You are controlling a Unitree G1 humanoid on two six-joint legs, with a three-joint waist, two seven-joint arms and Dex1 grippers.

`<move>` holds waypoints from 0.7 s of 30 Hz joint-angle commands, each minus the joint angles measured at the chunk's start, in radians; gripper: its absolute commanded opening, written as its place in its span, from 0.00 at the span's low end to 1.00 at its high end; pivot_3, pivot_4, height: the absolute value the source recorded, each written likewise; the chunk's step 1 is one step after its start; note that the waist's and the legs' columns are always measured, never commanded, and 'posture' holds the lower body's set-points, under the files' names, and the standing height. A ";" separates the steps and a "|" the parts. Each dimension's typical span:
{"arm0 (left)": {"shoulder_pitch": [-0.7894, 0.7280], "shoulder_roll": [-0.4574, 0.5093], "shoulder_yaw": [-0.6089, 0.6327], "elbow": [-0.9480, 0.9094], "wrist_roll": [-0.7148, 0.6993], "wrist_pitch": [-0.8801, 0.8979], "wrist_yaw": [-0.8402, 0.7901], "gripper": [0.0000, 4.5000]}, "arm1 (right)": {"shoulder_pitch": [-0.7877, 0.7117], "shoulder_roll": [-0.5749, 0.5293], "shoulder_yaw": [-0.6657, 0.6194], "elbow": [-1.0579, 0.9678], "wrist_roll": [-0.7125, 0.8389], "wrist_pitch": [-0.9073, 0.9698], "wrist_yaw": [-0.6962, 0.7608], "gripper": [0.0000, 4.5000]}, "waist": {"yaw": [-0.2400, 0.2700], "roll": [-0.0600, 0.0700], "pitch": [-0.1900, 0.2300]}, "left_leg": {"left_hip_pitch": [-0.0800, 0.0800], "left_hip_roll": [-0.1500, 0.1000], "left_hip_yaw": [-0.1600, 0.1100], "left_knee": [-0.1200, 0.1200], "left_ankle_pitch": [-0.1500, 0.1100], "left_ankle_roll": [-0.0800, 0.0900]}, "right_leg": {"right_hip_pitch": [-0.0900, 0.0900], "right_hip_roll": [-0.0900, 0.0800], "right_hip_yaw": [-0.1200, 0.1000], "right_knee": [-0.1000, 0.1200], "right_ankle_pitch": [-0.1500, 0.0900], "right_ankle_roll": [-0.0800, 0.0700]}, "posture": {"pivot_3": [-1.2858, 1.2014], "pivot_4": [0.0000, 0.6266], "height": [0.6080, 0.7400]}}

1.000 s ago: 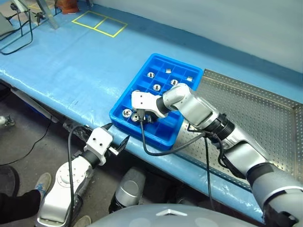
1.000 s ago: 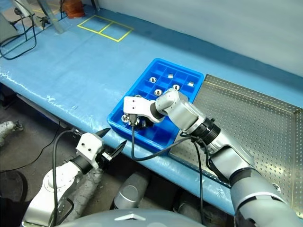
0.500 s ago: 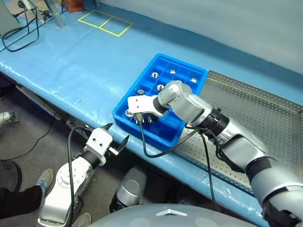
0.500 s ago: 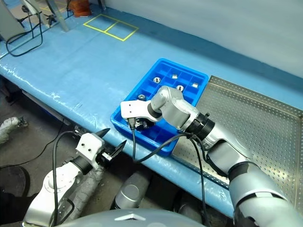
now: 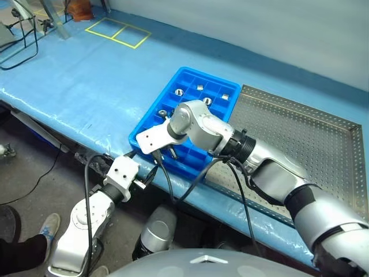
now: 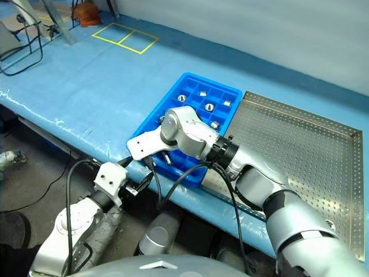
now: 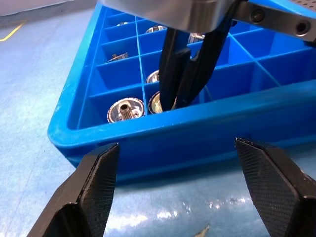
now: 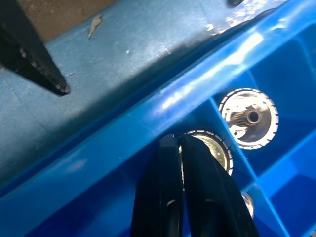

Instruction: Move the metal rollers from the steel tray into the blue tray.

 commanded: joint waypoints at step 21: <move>-0.045 -0.002 -0.015 0.014 0.026 -0.018 -0.016 0.90 | 0.002 -0.044 -0.058 -0.004 -0.052 0.027 0.015 0.55 | 0.024 0.000 0.001 | -0.003 0.000 -0.001 0.001 -0.003 -0.002 | 0.001 -0.001 -0.003 -0.005 0.000 0.001 | 0.75 0.24 1.00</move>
